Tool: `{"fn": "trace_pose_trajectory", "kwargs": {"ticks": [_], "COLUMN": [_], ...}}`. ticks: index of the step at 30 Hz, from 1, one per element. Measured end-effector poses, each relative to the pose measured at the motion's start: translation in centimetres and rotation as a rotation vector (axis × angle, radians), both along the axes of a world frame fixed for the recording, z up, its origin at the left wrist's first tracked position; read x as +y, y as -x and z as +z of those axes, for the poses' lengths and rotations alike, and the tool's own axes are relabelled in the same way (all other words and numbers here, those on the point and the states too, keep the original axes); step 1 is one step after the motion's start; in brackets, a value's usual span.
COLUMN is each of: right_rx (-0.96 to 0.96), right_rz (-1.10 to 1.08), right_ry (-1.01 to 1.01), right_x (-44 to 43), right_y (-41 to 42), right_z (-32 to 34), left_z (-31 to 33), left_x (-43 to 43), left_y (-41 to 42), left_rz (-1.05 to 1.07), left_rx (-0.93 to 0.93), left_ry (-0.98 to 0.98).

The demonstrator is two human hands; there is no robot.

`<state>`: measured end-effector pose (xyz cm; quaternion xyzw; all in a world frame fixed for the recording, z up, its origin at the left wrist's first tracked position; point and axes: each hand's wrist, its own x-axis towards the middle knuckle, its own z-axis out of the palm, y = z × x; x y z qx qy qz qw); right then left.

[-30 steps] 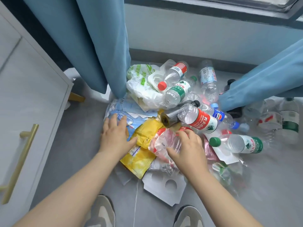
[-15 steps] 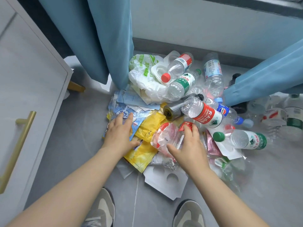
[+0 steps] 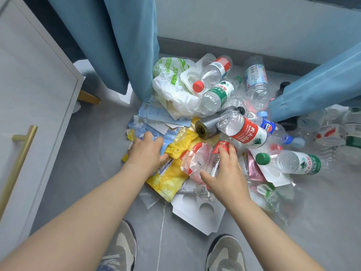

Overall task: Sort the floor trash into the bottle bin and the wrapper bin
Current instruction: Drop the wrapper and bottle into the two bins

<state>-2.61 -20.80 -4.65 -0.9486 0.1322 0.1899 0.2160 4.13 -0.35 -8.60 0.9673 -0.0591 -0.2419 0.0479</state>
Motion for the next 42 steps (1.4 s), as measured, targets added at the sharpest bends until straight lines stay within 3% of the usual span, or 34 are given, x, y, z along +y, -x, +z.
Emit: {"fn": "trace_pose_trajectory", "kwargs": {"ticks": [8,15,24,31,36,42], "right_rx": [-0.012,-0.026,0.107,0.0,0.022,0.042], "right_rz": [-0.013,-0.036,-0.177,-0.189,-0.084,-0.094], "right_ry": [-0.026,-0.057,-0.105,-0.227,-0.275,-0.315], "right_x": [-0.1,-0.4,-0.1,-0.6,-1.3,-1.6], "right_y": [0.1,0.2,-0.1,1.4,3.8,2.5], "right_z": [-0.2,-0.2,0.4,0.9,4.8,15.0], "left_z": [1.5,3.0,4.5,4.7,8.0,17.4], "left_x": [0.2,1.4,1.5,0.9,0.4,0.1], "left_y": [-1.8,-1.8,0.8,2.4,3.0,2.9], "left_rz": [-0.069,0.09,0.207,0.277,0.3,0.314], "left_rx": [-0.006,0.102,0.067,0.021,0.031,0.092], "left_ry": [-0.024,0.294,0.401,0.473,0.494,0.466]}}
